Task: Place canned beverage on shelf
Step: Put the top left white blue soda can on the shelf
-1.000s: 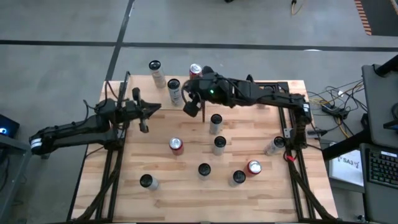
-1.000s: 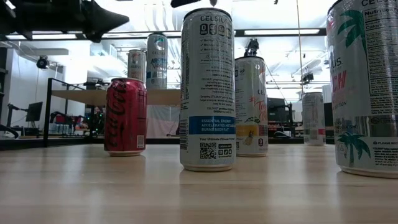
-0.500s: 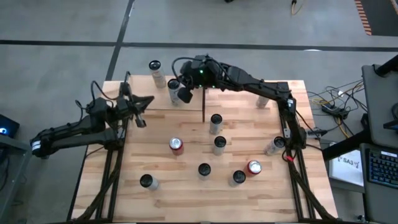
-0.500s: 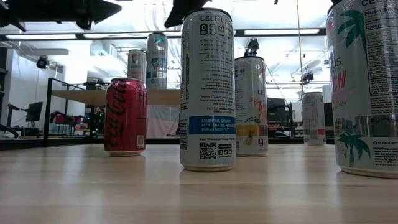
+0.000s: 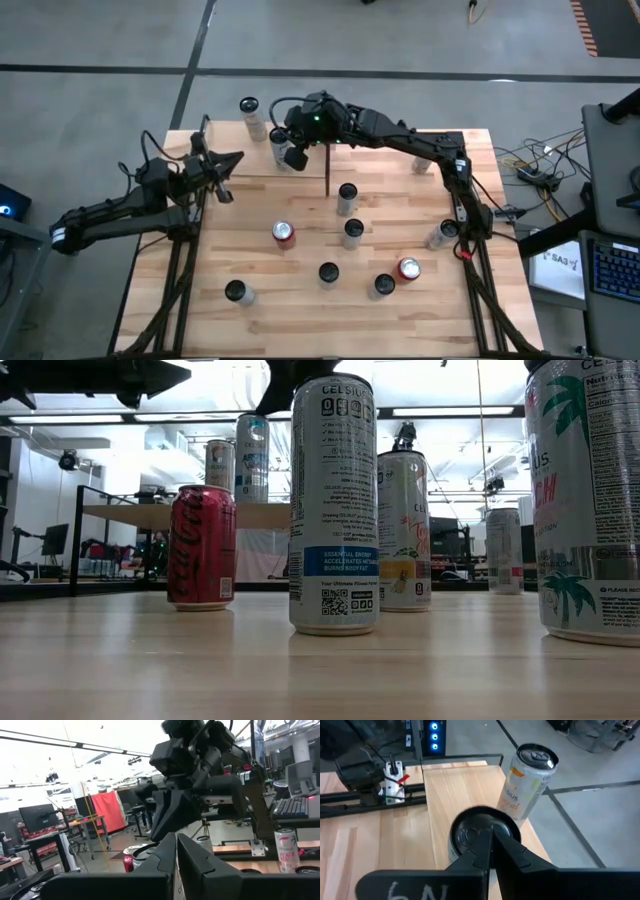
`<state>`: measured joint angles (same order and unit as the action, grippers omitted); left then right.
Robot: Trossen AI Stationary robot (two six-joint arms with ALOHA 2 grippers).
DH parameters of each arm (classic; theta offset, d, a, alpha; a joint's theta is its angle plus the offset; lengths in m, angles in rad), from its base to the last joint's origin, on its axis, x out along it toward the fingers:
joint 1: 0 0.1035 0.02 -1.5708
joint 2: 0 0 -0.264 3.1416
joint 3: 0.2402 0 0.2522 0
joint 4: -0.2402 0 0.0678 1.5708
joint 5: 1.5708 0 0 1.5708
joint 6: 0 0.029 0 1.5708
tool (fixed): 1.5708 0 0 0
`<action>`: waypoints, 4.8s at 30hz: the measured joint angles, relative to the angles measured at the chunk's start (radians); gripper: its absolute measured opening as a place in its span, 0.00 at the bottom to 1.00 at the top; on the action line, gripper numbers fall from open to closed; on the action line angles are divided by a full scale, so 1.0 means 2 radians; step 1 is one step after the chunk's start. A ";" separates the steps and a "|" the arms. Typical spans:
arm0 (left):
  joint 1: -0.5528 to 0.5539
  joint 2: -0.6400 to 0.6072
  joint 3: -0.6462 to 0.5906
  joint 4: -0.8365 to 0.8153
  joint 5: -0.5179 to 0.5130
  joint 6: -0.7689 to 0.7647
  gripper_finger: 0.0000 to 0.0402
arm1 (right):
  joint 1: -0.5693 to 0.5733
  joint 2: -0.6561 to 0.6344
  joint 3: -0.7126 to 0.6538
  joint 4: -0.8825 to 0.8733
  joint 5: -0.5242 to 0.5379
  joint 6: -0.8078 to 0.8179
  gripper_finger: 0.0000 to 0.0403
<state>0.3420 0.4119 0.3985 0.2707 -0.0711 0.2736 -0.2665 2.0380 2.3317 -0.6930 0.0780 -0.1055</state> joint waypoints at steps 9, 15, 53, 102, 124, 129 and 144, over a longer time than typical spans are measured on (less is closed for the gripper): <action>0.000 0.000 0.000 -0.001 0.000 0.000 0.00 | -0.001 0.001 -0.015 0.013 0.002 0.003 0.02; 0.000 0.000 0.000 -0.001 0.000 -0.001 0.00 | -0.001 0.001 -0.029 0.037 0.014 0.008 0.02; 0.000 0.001 0.000 -0.006 0.000 0.003 0.00 | 0.009 -0.023 0.010 -0.008 0.049 0.042 0.02; 0.024 0.229 -0.001 0.071 -0.087 0.076 0.00 | 0.006 0.020 0.009 -0.049 0.090 0.034 0.02; 0.024 0.123 0.000 0.001 -0.082 0.072 0.00 | 0.021 0.002 0.011 -0.095 -0.041 0.052 0.02; 0.024 0.066 0.000 -0.014 -0.019 0.044 0.00 | 0.027 0.025 0.010 -0.049 -0.039 0.043 0.02; 0.024 -0.042 0.000 -0.070 -0.016 0.036 0.00 | 0.025 0.054 0.009 0.004 0.026 0.043 0.02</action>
<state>0.3897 0.3272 0.3977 0.1299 -0.1040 0.3460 -0.2159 2.1458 2.3493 -0.6848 0.1308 -0.0193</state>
